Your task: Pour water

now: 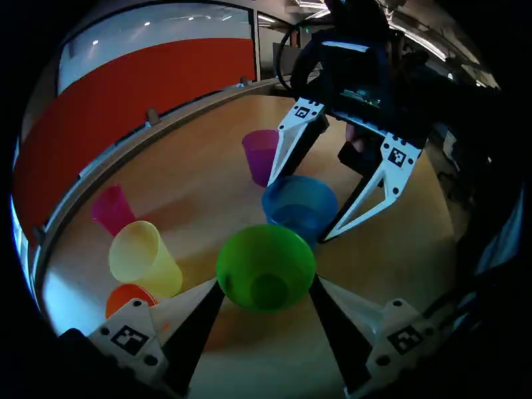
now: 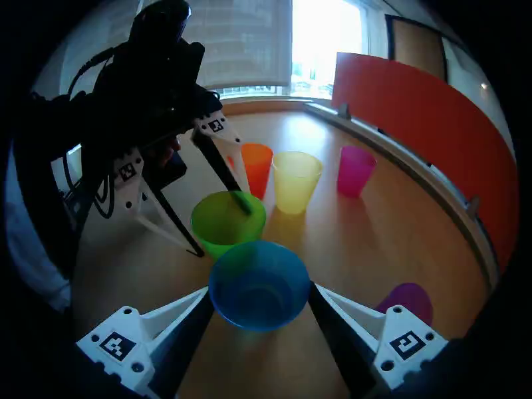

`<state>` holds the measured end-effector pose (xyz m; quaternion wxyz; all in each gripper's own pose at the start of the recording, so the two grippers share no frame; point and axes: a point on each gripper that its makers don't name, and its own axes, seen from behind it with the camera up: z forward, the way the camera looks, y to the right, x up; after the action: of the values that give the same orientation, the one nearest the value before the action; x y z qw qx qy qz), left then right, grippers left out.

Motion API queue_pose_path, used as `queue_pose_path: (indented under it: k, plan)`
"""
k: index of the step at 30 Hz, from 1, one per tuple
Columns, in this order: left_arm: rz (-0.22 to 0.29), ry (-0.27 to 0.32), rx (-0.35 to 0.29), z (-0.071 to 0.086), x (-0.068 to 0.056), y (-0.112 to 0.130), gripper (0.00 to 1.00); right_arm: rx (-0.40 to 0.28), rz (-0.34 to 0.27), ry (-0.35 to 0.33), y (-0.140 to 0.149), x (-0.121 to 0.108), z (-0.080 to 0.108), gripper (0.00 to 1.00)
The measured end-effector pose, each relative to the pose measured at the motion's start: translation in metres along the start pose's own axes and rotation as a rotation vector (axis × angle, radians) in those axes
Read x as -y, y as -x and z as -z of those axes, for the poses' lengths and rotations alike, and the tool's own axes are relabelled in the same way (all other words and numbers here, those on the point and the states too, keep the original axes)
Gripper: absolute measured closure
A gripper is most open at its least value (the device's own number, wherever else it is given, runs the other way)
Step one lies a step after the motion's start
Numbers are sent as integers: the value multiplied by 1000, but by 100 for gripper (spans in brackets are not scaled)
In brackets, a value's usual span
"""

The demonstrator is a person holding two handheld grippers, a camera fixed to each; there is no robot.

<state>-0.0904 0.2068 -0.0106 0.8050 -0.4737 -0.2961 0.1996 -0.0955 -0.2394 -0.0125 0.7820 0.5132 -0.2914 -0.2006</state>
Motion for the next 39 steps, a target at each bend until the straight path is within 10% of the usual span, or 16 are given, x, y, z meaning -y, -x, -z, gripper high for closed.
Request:
queue_pose_path:
  k: [39]
  plan:
    - [46,-39,-62,10,8,-9,17,-35,-15,4,-2,4,5,10]
